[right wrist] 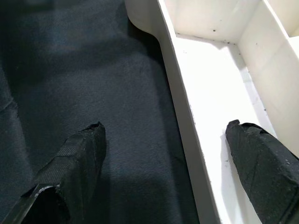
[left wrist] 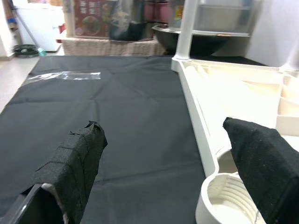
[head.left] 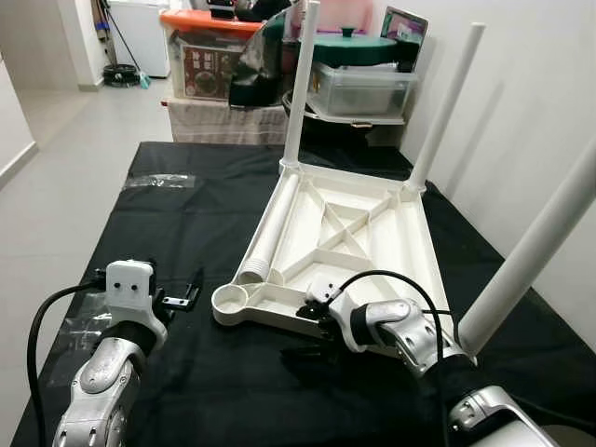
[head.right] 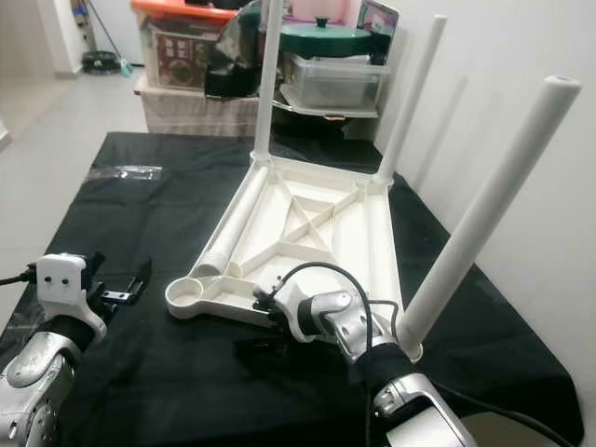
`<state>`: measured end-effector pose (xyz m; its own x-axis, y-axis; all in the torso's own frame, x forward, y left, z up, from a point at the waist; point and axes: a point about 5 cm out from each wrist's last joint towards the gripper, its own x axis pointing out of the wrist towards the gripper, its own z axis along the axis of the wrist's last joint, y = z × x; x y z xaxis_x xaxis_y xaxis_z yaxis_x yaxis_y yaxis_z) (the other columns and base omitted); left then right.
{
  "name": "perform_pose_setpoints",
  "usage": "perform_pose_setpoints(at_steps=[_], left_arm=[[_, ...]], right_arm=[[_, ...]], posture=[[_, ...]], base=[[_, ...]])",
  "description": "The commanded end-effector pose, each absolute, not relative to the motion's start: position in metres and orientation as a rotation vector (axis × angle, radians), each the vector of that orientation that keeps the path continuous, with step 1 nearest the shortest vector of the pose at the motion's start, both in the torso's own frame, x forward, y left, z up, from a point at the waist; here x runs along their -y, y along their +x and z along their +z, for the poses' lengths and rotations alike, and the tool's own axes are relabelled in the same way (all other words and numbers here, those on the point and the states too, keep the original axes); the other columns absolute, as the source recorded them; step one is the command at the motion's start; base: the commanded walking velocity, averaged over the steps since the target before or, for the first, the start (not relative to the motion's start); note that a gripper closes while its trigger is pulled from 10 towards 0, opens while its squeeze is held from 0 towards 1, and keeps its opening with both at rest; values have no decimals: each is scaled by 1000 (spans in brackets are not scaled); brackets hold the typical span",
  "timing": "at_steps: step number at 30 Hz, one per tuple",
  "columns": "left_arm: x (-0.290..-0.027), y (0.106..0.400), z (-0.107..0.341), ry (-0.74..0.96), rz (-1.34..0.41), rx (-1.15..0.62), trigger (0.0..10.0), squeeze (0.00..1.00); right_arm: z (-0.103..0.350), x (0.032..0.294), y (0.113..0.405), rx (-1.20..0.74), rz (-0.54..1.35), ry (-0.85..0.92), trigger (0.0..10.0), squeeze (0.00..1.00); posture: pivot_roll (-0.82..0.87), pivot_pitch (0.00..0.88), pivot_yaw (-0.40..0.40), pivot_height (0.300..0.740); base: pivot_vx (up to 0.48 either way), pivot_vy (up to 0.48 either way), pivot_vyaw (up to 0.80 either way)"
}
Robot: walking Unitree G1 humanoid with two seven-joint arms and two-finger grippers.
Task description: Building children table
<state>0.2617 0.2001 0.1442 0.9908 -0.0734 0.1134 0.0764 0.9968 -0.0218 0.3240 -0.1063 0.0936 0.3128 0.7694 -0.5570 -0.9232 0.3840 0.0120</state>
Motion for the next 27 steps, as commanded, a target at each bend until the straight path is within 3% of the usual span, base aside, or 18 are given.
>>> perform_pose_setpoints(at_steps=[1,2,3,4,16,19,27], left_arm=[[-200,262,144,-30,-81,107,10000,0],[-200,262,144,-30,-81,107,10000,0],[-199,262,143,-30,-83,105,10000,0],[-198,262,143,-30,-84,103,10000,0],[-194,264,139,-35,-96,92,10000,0],[-192,266,138,-39,-104,91,10000,0],[-188,267,135,-45,-115,87,10000,0]], right_arm=[[96,112,327,-522,1134,-349,9765,0],[96,112,327,-522,1134,-349,9765,0],[95,111,324,-527,1158,-347,4353,0],[92,111,322,-534,1181,-361,0,0],[91,127,300,-401,1506,-615,0,0],[94,155,291,-423,1620,-726,0,0],[100,181,276,-488,1749,-754,0,0]], posture=[[92,0,-111,740],[92,0,-111,740],[92,0,-112,740],[92,0,-112,740],[72,0,-108,740],[56,0,-106,740],[37,0,-107,740]], base=[[0,0,0],[0,0,0],[0,0,0],[0,0,0],[0,0,0],[0,0,0],[0,0,0]])
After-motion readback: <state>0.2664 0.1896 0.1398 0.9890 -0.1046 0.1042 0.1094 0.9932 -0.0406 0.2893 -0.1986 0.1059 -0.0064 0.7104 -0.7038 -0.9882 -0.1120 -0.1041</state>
